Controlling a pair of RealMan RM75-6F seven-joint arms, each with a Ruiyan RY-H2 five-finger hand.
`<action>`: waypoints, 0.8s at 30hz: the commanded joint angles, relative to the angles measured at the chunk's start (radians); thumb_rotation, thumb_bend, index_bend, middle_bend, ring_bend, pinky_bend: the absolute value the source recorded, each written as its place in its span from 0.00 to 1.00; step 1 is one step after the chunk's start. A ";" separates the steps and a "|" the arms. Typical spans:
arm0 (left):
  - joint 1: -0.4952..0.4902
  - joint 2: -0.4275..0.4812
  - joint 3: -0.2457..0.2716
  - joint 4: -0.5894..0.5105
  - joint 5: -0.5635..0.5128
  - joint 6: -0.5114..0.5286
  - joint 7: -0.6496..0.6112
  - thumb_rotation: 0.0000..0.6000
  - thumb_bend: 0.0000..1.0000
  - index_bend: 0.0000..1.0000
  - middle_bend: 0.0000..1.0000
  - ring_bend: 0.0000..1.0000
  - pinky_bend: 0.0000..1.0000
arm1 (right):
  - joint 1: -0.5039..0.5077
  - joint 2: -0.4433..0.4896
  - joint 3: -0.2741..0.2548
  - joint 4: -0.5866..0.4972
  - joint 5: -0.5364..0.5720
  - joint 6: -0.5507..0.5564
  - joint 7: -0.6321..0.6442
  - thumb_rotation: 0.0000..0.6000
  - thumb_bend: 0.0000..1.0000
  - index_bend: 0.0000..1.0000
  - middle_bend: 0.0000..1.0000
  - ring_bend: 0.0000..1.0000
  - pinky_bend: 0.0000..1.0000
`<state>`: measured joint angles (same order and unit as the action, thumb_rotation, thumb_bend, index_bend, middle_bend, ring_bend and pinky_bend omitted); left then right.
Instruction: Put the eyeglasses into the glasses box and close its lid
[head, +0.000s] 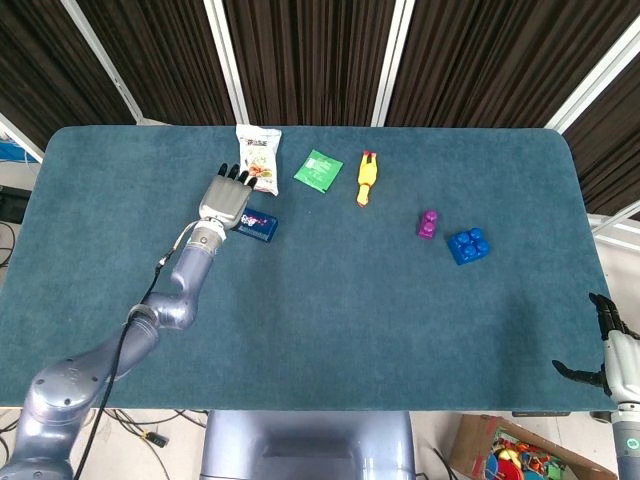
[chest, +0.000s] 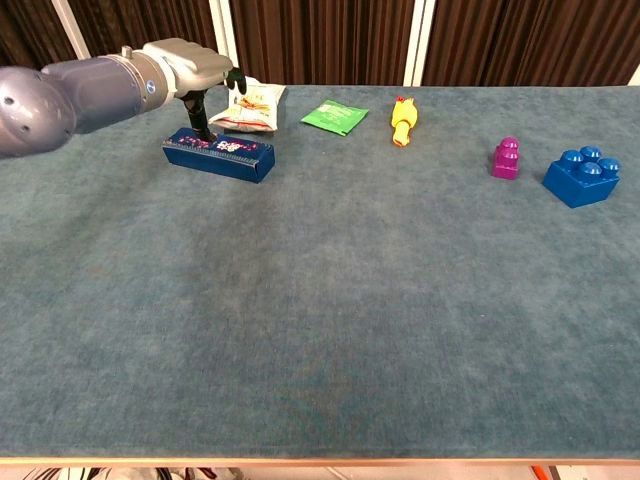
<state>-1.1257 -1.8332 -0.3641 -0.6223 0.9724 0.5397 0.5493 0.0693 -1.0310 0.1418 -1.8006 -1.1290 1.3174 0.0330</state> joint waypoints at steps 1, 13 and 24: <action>0.013 0.081 0.018 -0.111 -0.059 -0.038 0.062 1.00 0.20 0.17 0.15 0.04 0.09 | 0.000 -0.001 0.001 0.000 0.001 0.001 0.000 1.00 0.20 0.00 0.08 0.19 0.26; -0.013 0.113 0.116 -0.170 -0.262 -0.083 0.171 1.00 0.20 0.17 0.16 0.04 0.09 | -0.001 0.001 0.004 -0.002 0.010 -0.001 0.004 1.00 0.20 0.00 0.08 0.19 0.26; -0.037 0.077 0.136 -0.130 -0.252 -0.062 0.111 1.00 0.26 0.19 0.17 0.04 0.09 | -0.001 0.006 0.003 -0.006 0.015 -0.007 0.006 1.00 0.20 0.00 0.08 0.19 0.26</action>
<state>-1.1588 -1.7514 -0.2299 -0.7590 0.7156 0.4756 0.6663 0.0682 -1.0253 0.1445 -1.8064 -1.1141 1.3099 0.0389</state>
